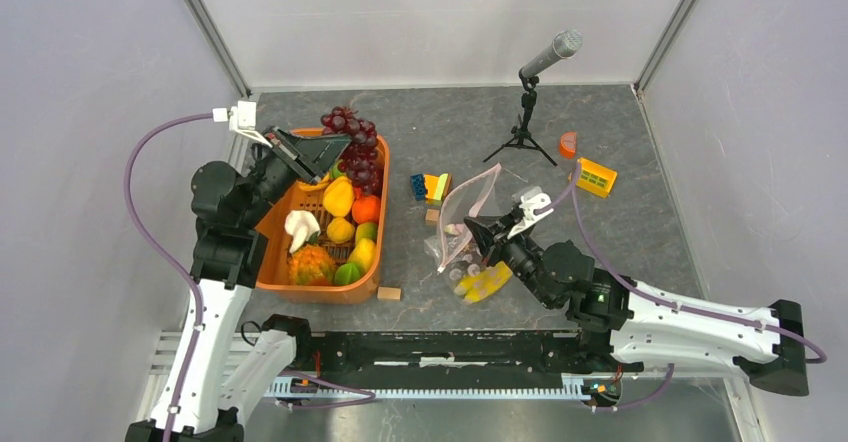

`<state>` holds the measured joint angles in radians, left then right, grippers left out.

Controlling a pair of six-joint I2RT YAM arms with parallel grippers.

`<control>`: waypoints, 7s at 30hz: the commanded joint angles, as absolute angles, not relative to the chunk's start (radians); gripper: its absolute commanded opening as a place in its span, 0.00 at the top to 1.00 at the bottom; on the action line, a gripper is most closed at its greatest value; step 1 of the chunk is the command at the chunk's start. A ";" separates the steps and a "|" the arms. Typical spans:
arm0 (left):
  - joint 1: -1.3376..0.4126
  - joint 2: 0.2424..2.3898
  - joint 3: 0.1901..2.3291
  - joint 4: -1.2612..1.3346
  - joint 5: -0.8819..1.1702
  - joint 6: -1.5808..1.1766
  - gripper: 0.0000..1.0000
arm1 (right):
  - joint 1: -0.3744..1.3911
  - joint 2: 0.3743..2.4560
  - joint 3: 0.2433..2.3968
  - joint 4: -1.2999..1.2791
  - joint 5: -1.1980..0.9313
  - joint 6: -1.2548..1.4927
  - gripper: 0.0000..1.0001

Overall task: Place the food in the zip-top bag and seal the zipper
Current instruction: Place the fake fruit in the zipper food storage bag, then pick up the fake vegetable from the bin, then place the fake vegetable in the zipper food storage bag.

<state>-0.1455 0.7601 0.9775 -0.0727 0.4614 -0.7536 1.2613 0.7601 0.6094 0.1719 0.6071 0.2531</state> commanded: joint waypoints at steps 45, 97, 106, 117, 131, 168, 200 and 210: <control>-0.882 1.040 1.050 0.040 0.141 -0.469 0.98 | 1.253 0.719 0.625 0.281 0.692 0.423 0.99; -0.875 0.967 1.103 -0.429 -0.543 -0.343 0.00 | 1.252 0.664 0.890 -0.131 0.802 0.129 0.99; -0.680 0.931 1.022 -0.480 -0.479 -0.429 0.00 | 1.250 0.955 0.913 -0.179 0.565 0.123 0.98; -0.409 0.928 0.961 -0.506 -0.313 -0.505 0.00 | 1.225 0.980 0.883 -0.051 0.444 0.111 1.00; -0.291 1.139 0.964 -0.425 -0.297 -0.629 0.00 | 1.204 0.785 0.781 -0.038 0.472 0.150 0.99; -0.262 1.453 0.991 -0.275 -0.035 -0.491 0.87 | 1.203 0.819 0.773 -0.038 0.483 0.190 0.99; -0.264 0.913 0.979 -0.344 0.499 -0.355 0.98 | 1.202 0.743 0.652 0.230 0.373 0.213 0.99; -0.285 0.879 1.026 -0.454 0.722 -0.318 0.98 | 1.202 0.804 0.674 0.167 0.449 0.242 0.99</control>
